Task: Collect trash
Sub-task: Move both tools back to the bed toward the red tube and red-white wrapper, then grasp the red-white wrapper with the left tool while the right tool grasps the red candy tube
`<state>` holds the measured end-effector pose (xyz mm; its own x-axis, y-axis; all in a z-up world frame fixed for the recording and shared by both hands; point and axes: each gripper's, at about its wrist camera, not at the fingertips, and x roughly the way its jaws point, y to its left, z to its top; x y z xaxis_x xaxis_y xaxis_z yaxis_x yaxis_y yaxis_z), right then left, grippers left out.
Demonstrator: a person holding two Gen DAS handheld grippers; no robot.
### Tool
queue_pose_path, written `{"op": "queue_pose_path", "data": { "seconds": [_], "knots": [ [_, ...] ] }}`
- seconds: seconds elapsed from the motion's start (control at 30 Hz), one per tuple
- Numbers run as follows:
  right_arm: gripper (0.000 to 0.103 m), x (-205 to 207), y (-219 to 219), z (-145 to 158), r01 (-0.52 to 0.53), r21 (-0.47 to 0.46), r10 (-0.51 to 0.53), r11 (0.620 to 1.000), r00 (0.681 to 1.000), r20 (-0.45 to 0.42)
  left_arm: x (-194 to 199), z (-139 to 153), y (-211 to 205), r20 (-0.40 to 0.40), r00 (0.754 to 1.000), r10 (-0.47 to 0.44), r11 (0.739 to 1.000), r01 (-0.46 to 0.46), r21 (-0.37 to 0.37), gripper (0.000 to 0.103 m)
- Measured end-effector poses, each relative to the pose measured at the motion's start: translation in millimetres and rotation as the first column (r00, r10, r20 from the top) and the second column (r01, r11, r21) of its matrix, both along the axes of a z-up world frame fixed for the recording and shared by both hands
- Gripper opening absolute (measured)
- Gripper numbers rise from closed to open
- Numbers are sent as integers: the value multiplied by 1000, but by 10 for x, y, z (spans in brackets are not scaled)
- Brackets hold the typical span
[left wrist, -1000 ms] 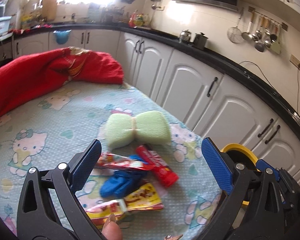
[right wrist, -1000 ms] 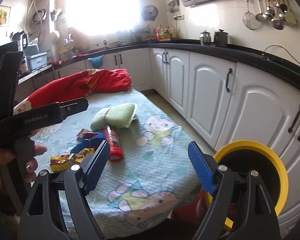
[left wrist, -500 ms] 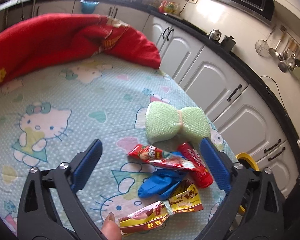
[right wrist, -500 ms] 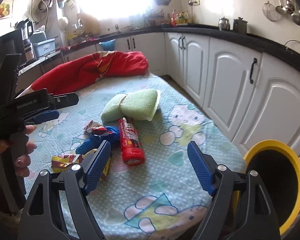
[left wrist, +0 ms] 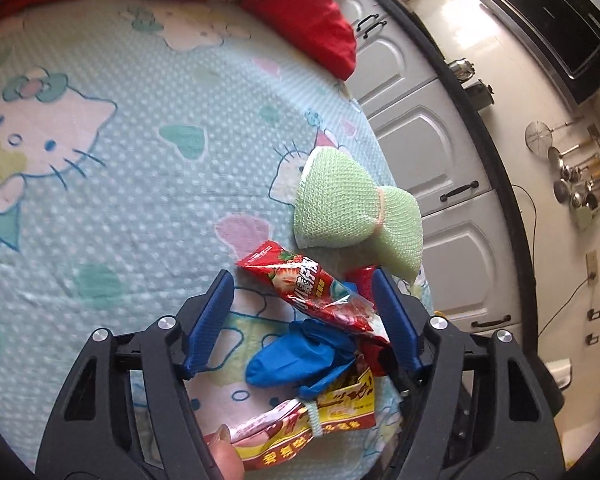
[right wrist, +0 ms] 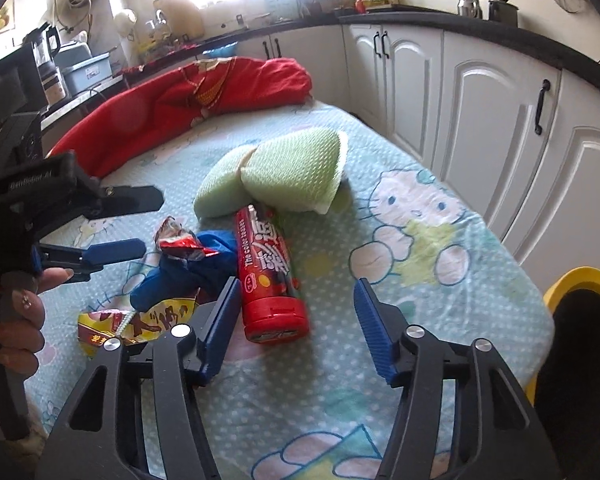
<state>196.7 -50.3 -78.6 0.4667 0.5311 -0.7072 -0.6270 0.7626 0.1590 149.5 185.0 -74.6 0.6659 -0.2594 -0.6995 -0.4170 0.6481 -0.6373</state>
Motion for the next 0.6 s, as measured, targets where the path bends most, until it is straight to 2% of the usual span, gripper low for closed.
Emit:
{"op": "queue_pose_path", "data": {
  "seconds": [0.1, 0.17, 0.2, 0.27, 0.5, 0.6],
  "knots": [
    [51, 10, 59, -46, -24, -3, 24, 1000, 999, -22, 51, -30, -7, -12, 1000, 6, 1000, -6, -6, 55],
    [45, 30, 85, -85, -31, -1, 31, 1000, 999, -42, 103, -42, -15, -24, 1000, 10, 1000, -10, 6, 51],
    [43, 36, 92, -98, -33, 0, 33, 999, 998, -46, 117, -47, -15, -29, 1000, 12, 1000, -12, 8, 46],
    [33, 27, 101, -114, -36, 0, 36, 999, 998, -45, 151, -54, -25, -37, 999, 13, 1000, -12, 20, 44],
    [31, -44, -11, -131, -38, 26, 39, 999, 998, -47, 158, -53, -35, -32, 999, 8, 999, -6, 48, 32],
    [31, -111, -98, -135, -32, 32, 33, 999, 998, -44, 150, -47, -53, -23, 1000, -10, 999, 11, 53, 21]
  ]
}}
